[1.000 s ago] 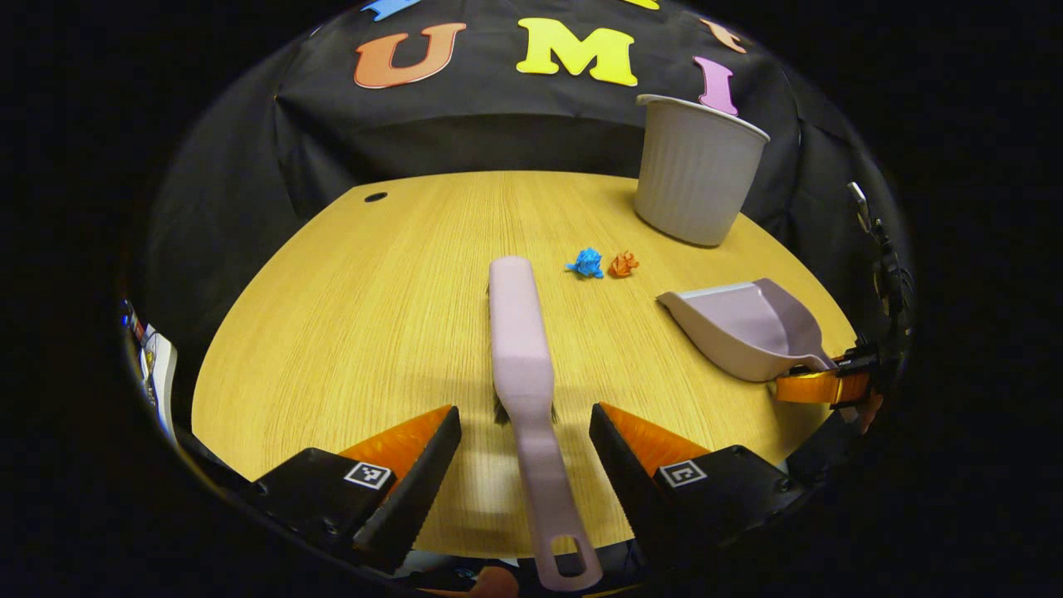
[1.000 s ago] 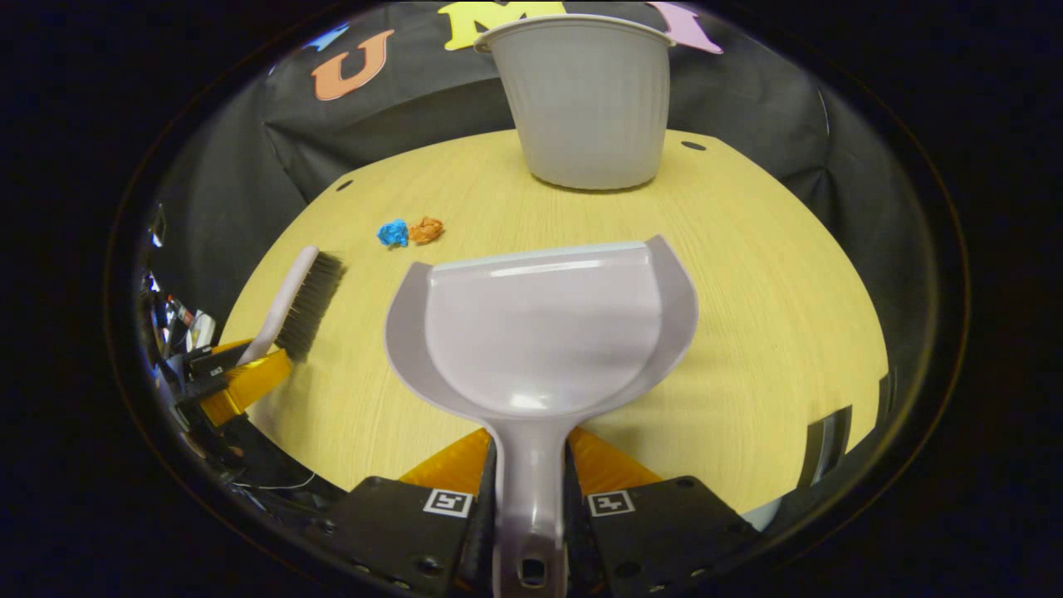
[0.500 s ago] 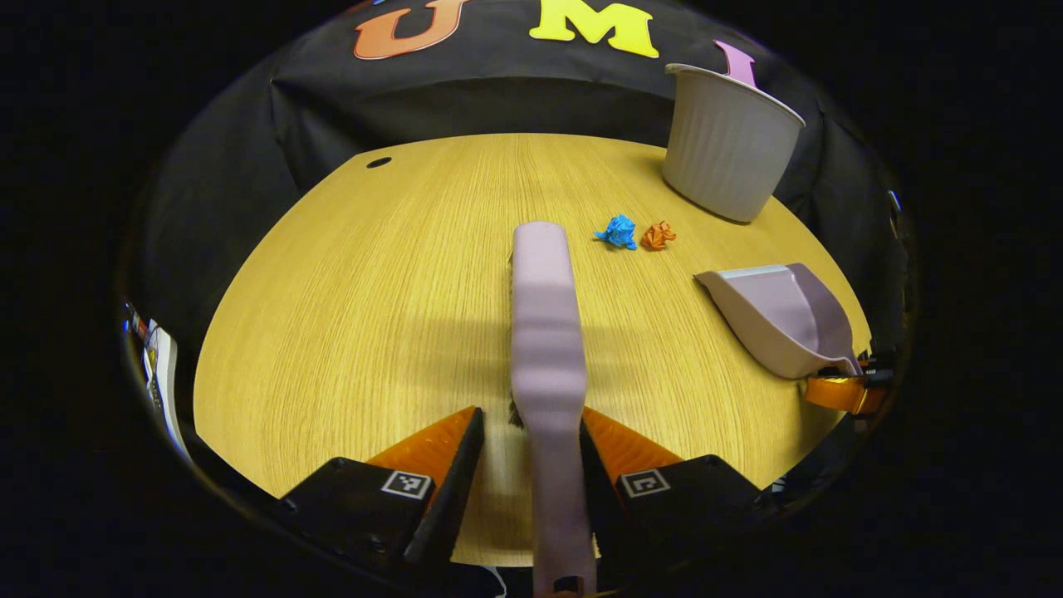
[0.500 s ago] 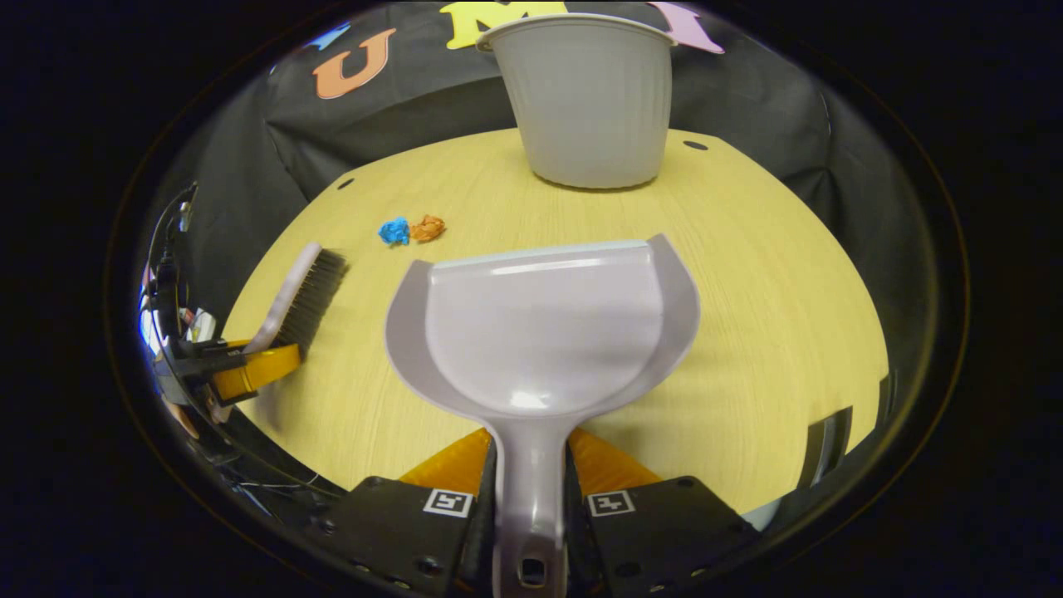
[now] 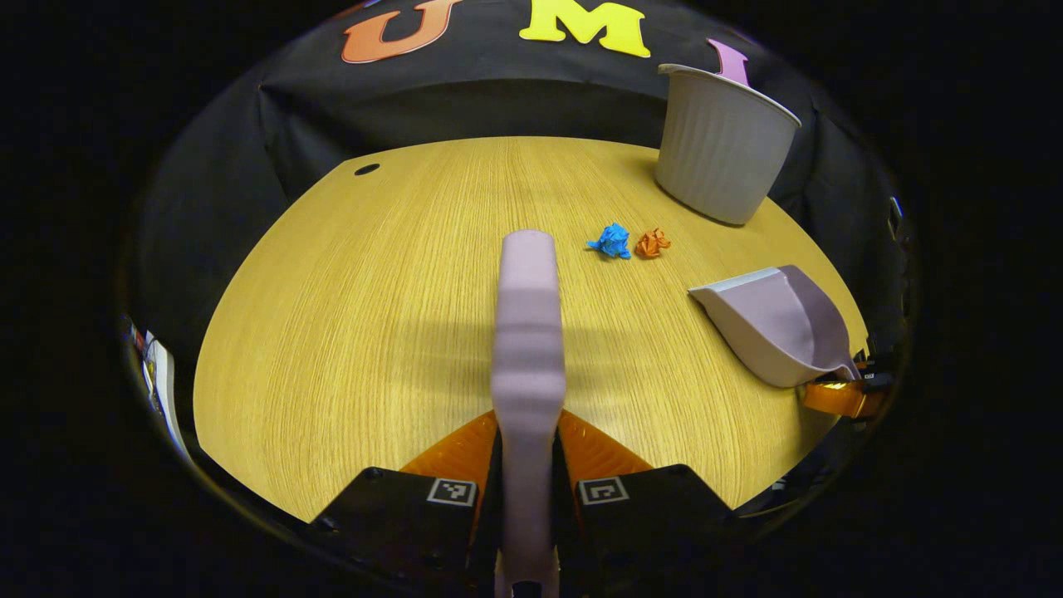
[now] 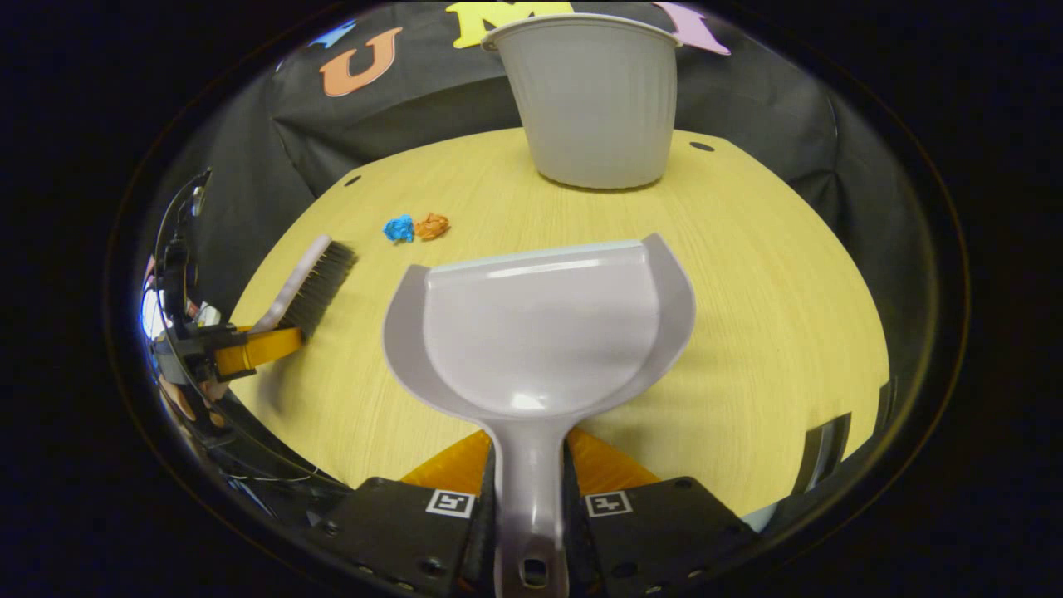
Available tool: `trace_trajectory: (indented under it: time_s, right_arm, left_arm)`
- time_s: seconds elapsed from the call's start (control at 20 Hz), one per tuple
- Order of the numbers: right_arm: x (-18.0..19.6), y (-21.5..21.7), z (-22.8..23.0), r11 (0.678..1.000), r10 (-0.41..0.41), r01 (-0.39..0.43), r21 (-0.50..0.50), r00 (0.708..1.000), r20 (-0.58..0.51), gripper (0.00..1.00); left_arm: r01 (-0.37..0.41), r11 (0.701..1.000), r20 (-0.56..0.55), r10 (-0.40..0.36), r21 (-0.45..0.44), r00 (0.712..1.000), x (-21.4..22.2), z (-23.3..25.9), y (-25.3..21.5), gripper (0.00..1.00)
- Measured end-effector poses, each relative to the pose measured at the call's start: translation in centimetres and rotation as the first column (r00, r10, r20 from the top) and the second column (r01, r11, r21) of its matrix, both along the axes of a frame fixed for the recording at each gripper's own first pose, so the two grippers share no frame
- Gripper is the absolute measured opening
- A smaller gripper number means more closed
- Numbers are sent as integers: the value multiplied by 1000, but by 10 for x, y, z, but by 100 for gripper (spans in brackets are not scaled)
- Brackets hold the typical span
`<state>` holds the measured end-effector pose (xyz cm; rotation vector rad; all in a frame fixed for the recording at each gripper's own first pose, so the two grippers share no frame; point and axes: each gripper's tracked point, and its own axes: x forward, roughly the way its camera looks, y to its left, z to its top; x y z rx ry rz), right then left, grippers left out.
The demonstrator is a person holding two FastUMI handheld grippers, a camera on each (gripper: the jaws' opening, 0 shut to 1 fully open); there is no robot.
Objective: Pick up the small broom and dustpan from the desktop, sweep the trash into the dustpan with the broom, and then empty the trash into the garbage bin.
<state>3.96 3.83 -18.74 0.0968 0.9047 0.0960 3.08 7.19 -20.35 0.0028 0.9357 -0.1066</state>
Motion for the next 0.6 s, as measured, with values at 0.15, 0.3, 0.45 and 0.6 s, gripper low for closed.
trace_trajectory:
  time_s: [0.15,0.3,0.45,0.6]
  right_arm:
    - [-2,-4,1,1000,23,-23,-12,1000,-7,34]
    - [-4,-7,0,999,46,-46,-21,999,-14,34]
    - [-5,-10,-1,997,68,-68,-31,997,-24,34]
    - [-7,-14,-1,995,90,-92,-47,995,-39,36]
  left_arm:
    - [12,1000,18,-12,3,1000,14,6,2,30]
    - [50,999,38,-51,13,998,30,11,3,31]
    - [99,994,57,-102,47,993,54,13,3,31]
    - [121,991,63,-125,64,990,74,15,2,30]
